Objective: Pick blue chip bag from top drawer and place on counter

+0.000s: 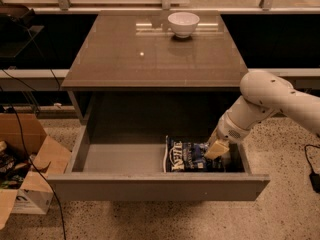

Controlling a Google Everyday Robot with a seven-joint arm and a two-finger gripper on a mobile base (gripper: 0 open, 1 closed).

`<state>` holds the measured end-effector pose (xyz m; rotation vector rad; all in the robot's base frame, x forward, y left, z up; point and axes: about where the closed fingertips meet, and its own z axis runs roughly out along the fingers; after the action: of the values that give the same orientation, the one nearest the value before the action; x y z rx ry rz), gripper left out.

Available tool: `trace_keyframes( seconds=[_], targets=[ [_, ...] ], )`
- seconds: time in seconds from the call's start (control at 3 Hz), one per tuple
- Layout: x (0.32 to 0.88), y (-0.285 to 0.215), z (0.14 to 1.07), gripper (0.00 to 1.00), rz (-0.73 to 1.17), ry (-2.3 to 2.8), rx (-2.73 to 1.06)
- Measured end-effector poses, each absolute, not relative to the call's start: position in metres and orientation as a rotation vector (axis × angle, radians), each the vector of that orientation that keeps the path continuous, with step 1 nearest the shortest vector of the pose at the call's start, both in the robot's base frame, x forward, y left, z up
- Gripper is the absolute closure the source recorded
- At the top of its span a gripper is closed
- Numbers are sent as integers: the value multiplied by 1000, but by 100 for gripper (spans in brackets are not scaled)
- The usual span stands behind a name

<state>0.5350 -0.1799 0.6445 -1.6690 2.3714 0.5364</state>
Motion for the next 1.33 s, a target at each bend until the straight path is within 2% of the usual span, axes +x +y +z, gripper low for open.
trace_keyframes(
  seconds=[0.33, 1.33],
  targets=[
    [535, -173, 659, 100, 535, 2353, -1657],
    [548, -143, 811, 100, 401, 2065, -1668]
  ],
)
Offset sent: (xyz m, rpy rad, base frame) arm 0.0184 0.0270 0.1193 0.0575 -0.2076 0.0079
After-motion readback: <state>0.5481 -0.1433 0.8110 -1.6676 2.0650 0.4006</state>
